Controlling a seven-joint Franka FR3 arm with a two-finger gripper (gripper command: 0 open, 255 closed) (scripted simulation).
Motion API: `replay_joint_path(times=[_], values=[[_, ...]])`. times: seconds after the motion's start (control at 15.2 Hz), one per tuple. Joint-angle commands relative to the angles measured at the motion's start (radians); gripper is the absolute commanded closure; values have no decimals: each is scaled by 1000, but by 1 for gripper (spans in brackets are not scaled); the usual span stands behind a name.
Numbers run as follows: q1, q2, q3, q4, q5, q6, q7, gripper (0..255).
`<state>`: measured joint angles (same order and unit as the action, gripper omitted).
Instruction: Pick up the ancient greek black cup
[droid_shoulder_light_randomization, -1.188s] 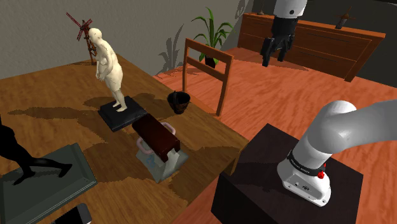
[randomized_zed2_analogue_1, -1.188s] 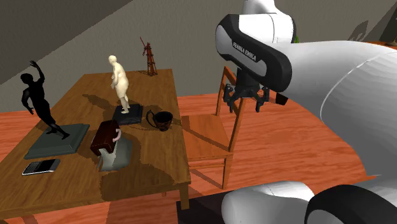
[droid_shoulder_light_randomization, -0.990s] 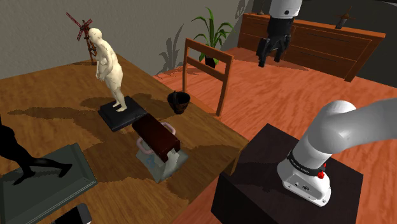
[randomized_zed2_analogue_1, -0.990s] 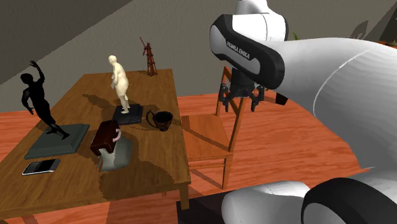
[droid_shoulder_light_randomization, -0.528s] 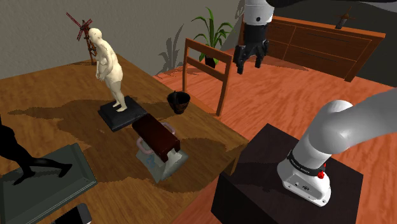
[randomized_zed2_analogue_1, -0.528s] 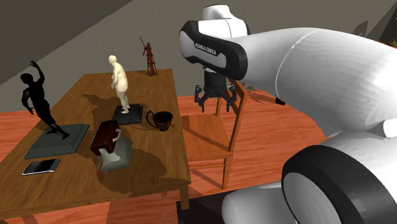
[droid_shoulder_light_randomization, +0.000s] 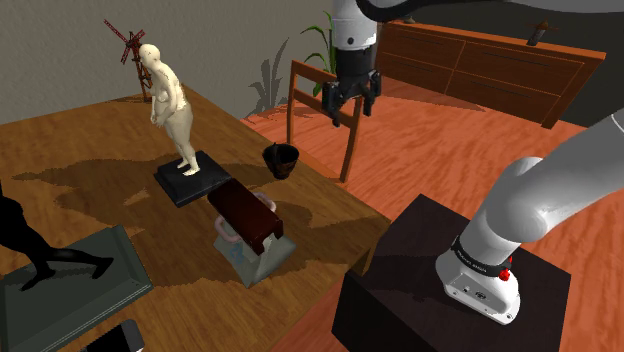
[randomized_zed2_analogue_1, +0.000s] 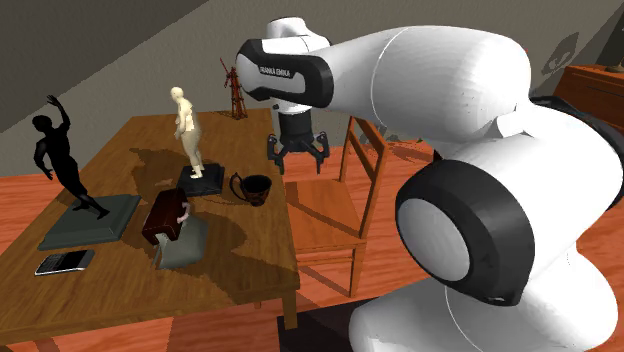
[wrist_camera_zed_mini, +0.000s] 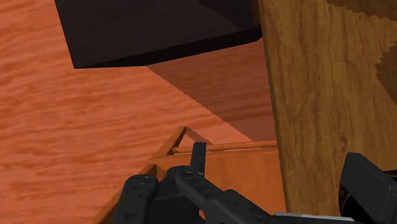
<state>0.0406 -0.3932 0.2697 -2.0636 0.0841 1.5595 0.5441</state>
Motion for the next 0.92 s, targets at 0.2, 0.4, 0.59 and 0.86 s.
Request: replay_joint_path(times=[0.2,0.4,0.59,0.86], values=[[18,184,86,142,-12,15,130,0],[35,304,129,244,-37,13,207,0],[62,433,164,361,-74,0,285,0],[109,589,189,517,-125,-30,368,0]])
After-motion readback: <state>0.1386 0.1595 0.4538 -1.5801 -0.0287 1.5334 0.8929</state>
